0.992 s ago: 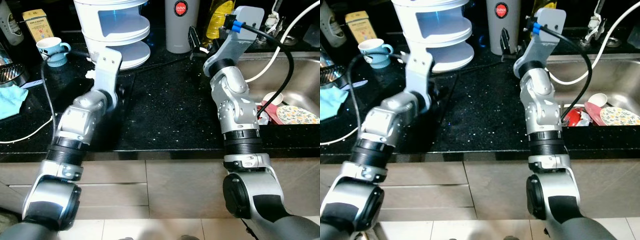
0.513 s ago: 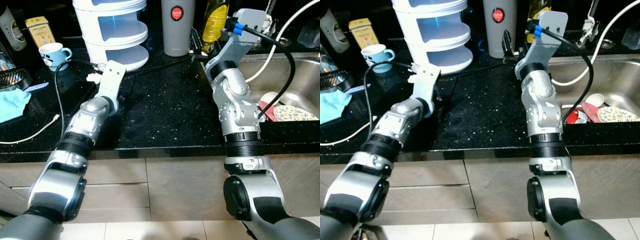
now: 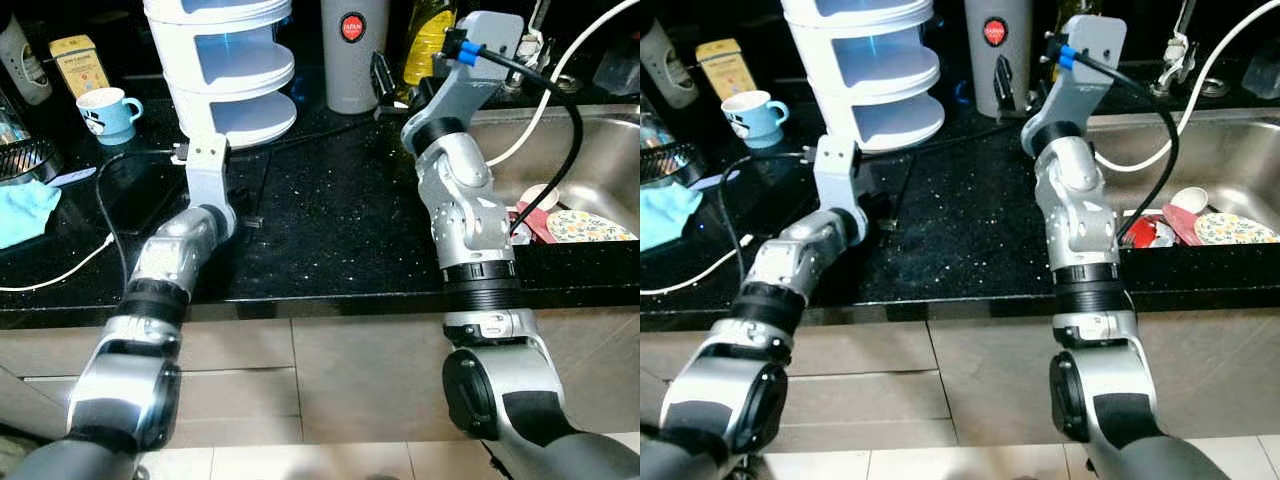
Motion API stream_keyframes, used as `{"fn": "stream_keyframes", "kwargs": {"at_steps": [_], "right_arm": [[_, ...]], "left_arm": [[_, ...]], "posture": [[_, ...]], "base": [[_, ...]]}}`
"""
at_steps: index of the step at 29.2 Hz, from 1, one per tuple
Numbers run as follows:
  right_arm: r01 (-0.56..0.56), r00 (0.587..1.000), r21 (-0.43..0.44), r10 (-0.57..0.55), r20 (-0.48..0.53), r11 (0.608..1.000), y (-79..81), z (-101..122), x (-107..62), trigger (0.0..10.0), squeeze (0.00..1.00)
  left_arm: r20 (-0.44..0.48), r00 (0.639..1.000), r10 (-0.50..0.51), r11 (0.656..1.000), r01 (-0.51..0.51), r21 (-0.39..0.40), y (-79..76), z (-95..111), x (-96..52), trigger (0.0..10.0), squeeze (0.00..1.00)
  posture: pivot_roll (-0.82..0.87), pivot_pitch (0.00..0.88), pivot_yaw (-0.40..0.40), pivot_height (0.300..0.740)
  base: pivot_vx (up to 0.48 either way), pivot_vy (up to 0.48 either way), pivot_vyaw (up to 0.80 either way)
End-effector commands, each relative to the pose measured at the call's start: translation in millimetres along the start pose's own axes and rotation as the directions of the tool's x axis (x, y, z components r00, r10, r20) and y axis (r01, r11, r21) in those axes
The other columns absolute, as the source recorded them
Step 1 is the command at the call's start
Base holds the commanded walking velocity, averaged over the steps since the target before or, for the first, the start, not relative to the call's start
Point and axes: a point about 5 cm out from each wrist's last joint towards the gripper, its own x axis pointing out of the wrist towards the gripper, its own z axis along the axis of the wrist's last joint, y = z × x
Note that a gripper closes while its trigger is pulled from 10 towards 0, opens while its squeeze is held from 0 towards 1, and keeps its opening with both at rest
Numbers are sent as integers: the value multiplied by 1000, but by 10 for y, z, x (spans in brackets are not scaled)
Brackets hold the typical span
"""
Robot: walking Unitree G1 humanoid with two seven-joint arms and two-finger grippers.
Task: Kitchen organization
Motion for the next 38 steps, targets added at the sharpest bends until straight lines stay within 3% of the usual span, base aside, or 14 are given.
{"fn": "stream_keyframes", "kwargs": {"at_steps": [1,8,11,12,13,17,18,22,30,31,37,38], "right_arm": [[7,1000,1,-7,4,1000,-24,15,-7,10000,0],[25,1000,1,-25,4,1000,-63,7,-22,10000,0],[23,1000,2,-23,5,1000,-53,7,-30,10000,0],[23,1000,2,-23,5,1000,-53,7,-30,10000,0],[23,1000,0,-23,5,1000,-58,10,-32,10000,0],[24,1000,-2,-24,4,1000,-67,14,-31,10000,0],[24,1000,-3,-24,3,1000,-69,13,-29,10000,0],[19,1000,-1,-19,4,1000,-52,13,-23,10000,0],[28,1000,-6,-28,3,1000,-72,13,-40,10000,0],[31,1000,-5,-31,4,1000,-78,14,-48,10000,0],[35,999,-5,-35,6,999,-87,19,-67,10000,0],[43,999,-10,-43,5,999,-109,26,-76,10000,0]], "left_arm": [[-180,983,43,999,-44,1,32,-478,-27,0,0],[-85,991,107,994,-104,37,70,-301,-59,0,0],[208,976,58,997,-68,44,-55,196,-141,0,0],[208,976,58,997,-68,44,-55,196,-141,0,0],[266,963,47,997,-60,41,-105,326,-178,10000,0],[303,952,44,997,-59,40,-158,452,-209,10000,0],[314,948,49,997,-66,44,-170,497,-212,10000,1000],[296,953,66,996,-81,40,-198,600,-137,10000,1000],[134,988,74,997,-76,7,-236,415,56,10000,1000],[121,990,69,997,-72,18,-248,400,76,10000,0],[72,992,102,994,-105,37,-243,331,122,10000,0],[27,995,100,994,-101,44,-254,231,145,10000,0]], "posture": [[55,0,62,740],[52,0,66,740],[46,0,63,740],[46,0,63,740],[46,0,62,740],[45,0,62,740],[46,0,60,740],[43,0,62,740],[25,0,70,740],[17,0,74,740],[7,0,80,740],[1,0,86,740]], "base": [[0,0,0],[0,0,0],[0,0,0],[0,0,0],[0,0,0],[0,0,0],[0,0,0],[0,0,0],[0,0,0],[0,0,0],[0,0,0],[0,0,0]]}}
